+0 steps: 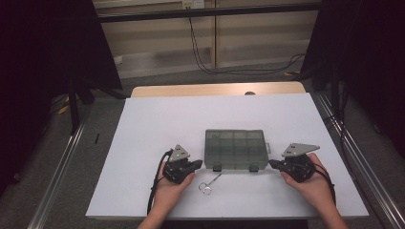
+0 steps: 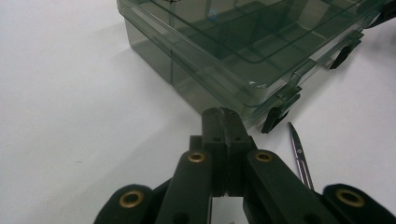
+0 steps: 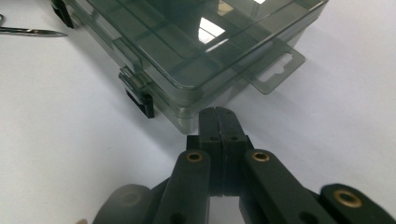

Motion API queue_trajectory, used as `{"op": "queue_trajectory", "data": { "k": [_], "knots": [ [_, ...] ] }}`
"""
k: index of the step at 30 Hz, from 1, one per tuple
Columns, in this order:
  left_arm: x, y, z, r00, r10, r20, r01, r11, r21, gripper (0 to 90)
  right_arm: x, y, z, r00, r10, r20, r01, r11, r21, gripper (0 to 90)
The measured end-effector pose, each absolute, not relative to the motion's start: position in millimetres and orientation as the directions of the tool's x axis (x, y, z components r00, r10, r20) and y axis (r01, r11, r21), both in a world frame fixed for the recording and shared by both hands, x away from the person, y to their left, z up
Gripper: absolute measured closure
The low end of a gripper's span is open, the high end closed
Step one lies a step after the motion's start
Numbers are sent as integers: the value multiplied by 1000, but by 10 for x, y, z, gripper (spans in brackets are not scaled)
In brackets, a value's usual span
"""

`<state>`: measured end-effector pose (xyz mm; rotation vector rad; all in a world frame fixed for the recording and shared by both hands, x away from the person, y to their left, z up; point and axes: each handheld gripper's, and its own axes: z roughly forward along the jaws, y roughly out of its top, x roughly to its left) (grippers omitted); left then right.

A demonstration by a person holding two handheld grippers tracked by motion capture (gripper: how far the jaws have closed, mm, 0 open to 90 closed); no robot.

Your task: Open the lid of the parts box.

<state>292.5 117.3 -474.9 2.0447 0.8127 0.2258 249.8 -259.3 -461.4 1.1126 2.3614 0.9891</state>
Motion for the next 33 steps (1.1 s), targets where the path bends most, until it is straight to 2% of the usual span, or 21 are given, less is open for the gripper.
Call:
{"op": "queue_trajectory", "data": {
  "k": [10, 21, 33],
  "knots": [
    [2922, 1175, -4742, 777, 613, -142, 451, -385, 805, 900, 2475, -2600, -4536, -639, 769, 1, 497, 412, 764, 900],
    [2893, 1144, -4664, 776, 610, -160, 429, -324, 843, 900, 2450, -2575, -4469, -638, 770, 9, 464, 375, 802, 900],
    [2928, 1080, -4465, 773, 618, -139, 365, -255, 896, 900, 2459, -2535, -4376, -586, 810, 23, 432, 289, 855, 900]
  ]
}}
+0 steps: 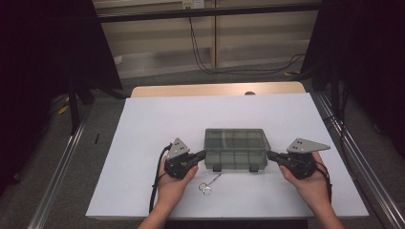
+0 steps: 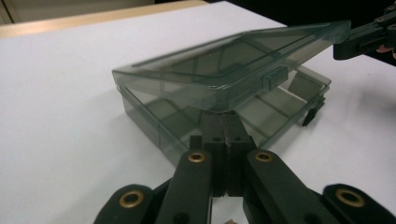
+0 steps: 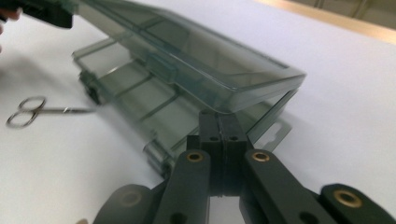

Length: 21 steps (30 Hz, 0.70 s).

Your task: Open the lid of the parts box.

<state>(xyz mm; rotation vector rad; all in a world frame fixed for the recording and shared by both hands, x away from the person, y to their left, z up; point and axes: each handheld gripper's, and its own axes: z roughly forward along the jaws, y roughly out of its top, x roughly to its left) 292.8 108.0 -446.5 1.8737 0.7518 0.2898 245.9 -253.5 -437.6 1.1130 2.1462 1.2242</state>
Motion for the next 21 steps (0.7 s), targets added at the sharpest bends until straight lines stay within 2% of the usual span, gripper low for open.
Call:
{"op": "queue_trajectory", "data": {
  "k": [21],
  "knots": [
    [3175, 892, -4116, 758, 644, -102, 294, -197, 935, 900, 2661, -2460, -4123, -538, 842, 38, 342, 178, 923, 900]
  ]
}}
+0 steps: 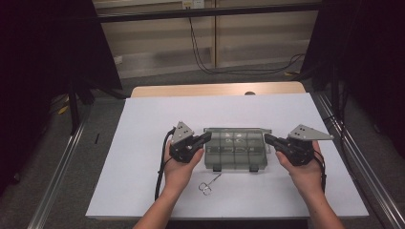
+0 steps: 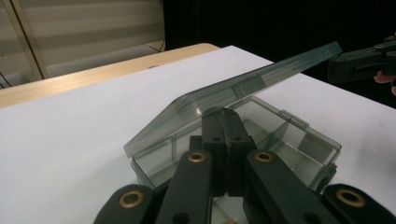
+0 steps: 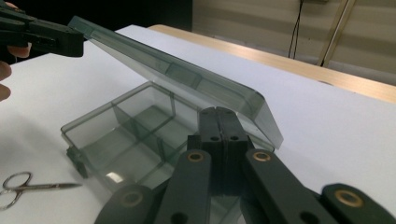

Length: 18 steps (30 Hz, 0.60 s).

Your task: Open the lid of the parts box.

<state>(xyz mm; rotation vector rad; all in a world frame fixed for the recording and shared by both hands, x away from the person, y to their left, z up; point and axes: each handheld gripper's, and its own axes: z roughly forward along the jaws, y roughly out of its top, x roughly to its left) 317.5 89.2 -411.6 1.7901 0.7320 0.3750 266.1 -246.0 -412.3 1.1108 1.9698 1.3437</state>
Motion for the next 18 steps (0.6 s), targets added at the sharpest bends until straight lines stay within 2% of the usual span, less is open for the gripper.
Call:
{"op": "queue_trajectory", "data": {
  "k": [14, 17, 18],
  "knots": [
    [3247, 944, -4039, 763, 640, -92, 273, -191, 943, 897, 2808, -2406, -3981, -520, 853, 33, 315, 156, 936, 900],
    [3239, 977, -4046, 751, 656, -84, 268, -186, 945, 851, 2829, -2411, -3955, -518, 855, 31, 311, 155, 938, 900],
    [3237, 984, -4048, 753, 653, -84, 269, -189, 944, 780, 2841, -2416, -3933, -516, 856, 32, 308, 150, 939, 900]
  ]
}}
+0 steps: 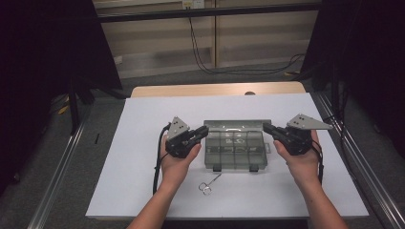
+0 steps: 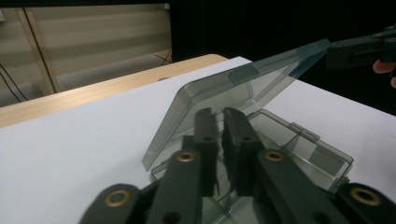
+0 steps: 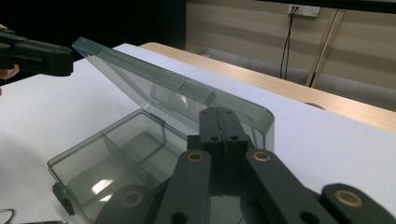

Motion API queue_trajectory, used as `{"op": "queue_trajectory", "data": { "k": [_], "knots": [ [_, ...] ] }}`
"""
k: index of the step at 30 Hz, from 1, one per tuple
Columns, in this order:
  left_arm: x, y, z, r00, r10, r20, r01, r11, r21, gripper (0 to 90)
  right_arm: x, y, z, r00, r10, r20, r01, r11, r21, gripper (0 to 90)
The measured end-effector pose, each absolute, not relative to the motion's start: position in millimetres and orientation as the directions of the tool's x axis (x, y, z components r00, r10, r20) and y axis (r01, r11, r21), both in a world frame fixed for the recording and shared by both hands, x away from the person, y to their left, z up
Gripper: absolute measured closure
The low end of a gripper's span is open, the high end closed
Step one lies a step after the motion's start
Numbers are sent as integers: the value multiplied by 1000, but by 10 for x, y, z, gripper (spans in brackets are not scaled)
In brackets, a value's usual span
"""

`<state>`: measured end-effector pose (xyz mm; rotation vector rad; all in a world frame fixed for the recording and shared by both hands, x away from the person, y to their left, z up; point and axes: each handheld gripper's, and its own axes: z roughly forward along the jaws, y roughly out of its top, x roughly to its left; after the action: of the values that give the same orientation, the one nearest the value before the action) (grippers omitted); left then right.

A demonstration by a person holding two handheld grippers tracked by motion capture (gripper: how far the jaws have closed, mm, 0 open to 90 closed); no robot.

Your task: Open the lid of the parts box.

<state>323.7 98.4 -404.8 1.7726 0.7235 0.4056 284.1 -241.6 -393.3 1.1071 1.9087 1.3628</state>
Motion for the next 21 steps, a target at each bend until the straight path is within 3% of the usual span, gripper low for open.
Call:
{"op": "queue_trajectory", "data": {
  "k": [2, 9, 12, 14, 21],
  "knots": [
    [3245, 988, -4052, 750, 658, -70, 265, -201, 943, 727, 2846, -2418, -3929, -515, 857, 32, 308, 149, 940, 900],
    [3361, 1003, -4125, 706, 692, -149, 341, -147, 929, 258, 2907, -2420, -3945, -508, 861, 26, 315, 158, 936, 900],
    [3431, 997, -4190, 721, 669, -179, 359, -140, 923, 98, 2923, -2419, -3954, -507, 862, 28, 319, 157, 935, 900],
    [3486, 1000, -4232, 773, 603, -198, 352, -149, 924, 8, 2932, -2423, -3957, -507, 862, 28, 318, 157, 935, 900],
    [3553, 900, -4282, 656, 739, -153, 385, -154, 910, 159, 2956, -2423, -3974, -497, 867, 31, 323, 152, 934, 900]
  ]
}}
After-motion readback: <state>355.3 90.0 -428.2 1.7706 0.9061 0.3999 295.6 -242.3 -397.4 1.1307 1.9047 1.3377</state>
